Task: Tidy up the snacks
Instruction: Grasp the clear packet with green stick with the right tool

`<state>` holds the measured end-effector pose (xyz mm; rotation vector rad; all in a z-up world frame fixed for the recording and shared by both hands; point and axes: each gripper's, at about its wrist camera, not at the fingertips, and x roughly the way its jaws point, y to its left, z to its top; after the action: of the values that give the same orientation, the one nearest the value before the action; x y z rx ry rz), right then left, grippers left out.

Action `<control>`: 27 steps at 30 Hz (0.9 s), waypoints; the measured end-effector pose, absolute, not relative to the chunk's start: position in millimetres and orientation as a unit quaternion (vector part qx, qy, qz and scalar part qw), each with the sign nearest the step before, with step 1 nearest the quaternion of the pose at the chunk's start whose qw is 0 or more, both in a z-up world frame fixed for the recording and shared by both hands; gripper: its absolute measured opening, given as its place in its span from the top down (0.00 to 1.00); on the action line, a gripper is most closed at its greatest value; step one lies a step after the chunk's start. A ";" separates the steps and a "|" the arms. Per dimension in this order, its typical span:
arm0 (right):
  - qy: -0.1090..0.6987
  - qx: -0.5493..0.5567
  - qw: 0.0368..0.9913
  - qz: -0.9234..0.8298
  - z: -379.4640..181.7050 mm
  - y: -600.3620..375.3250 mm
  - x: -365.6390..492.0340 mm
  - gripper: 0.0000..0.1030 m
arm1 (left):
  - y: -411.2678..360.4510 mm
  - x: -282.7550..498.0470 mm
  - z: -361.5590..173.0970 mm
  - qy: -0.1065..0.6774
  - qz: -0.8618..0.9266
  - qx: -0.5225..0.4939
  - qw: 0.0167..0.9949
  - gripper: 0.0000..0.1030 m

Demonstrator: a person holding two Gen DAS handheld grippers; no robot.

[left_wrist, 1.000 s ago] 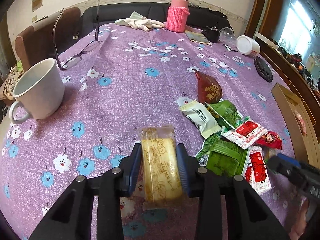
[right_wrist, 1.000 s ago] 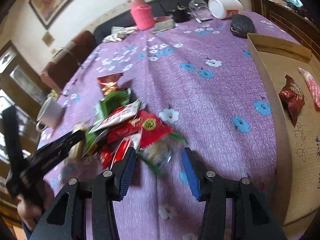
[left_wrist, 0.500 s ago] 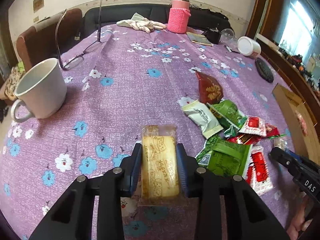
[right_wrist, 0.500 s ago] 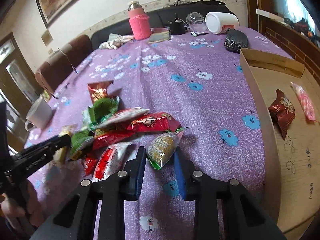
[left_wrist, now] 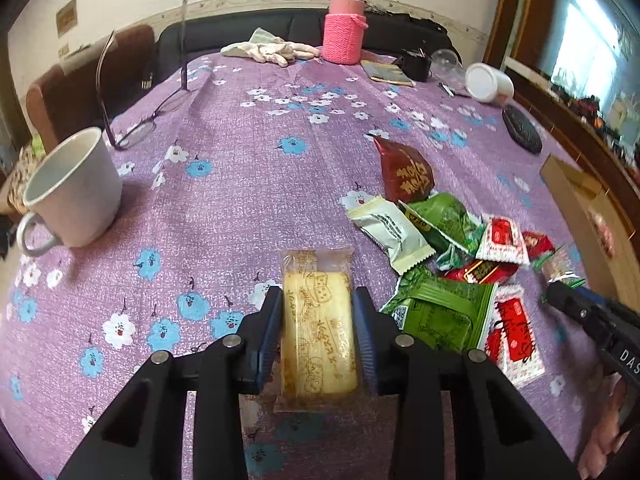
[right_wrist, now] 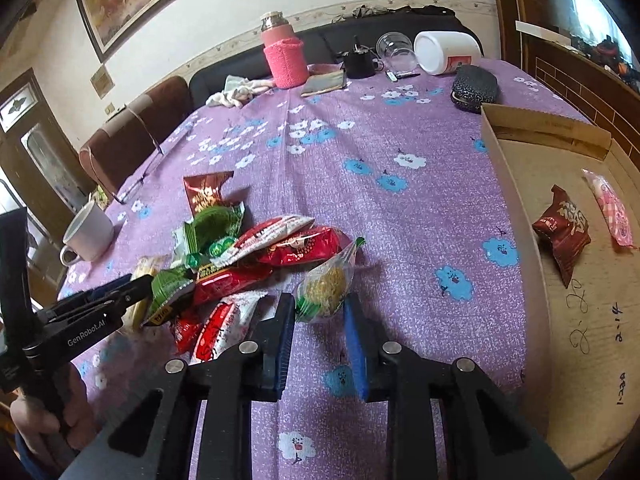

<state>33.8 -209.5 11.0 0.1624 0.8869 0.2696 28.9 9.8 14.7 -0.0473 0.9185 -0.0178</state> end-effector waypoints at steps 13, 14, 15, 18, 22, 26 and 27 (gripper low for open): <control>0.426 0.078 0.893 0.121 7.9 -211.3 33.6 0.73 | 11.8 25.1 17.6 0.436 -0.012 -0.027 0.900 0.68; 0.421 0.078 0.895 0.121 9.6 -211.6 32.5 0.73 | 12.3 24.3 19.0 0.433 -0.014 -0.030 0.901 0.68; 0.416 0.075 0.899 0.119 11.4 -211.5 31.3 0.73 | 12.4 23.9 20.0 0.430 -0.015 -0.031 0.902 0.68; 0.404 0.079 0.904 0.117 16.0 -213.0 28.9 0.74 | 13.5 22.4 23.5 0.423 -0.019 -0.040 0.905 0.68; 0.385 0.089 0.911 0.116 22.9 -216.7 25.9 0.76 | 15.1 20.0 28.8 0.412 -0.032 -0.054 0.909 0.68; 0.391 0.083 0.909 0.115 22.0 -214.4 27.3 0.76 | 13.6 19.7 30.4 0.407 -0.035 -0.055 0.911 0.68; 0.393 0.084 0.908 0.117 21.4 -214.3 28.0 0.76 | 13.6 20.2 29.8 0.410 -0.035 -0.057 0.910 0.68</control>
<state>28.0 -214.3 21.4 0.1735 0.8119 0.2416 20.2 13.6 29.8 -0.1169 0.8450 -0.0729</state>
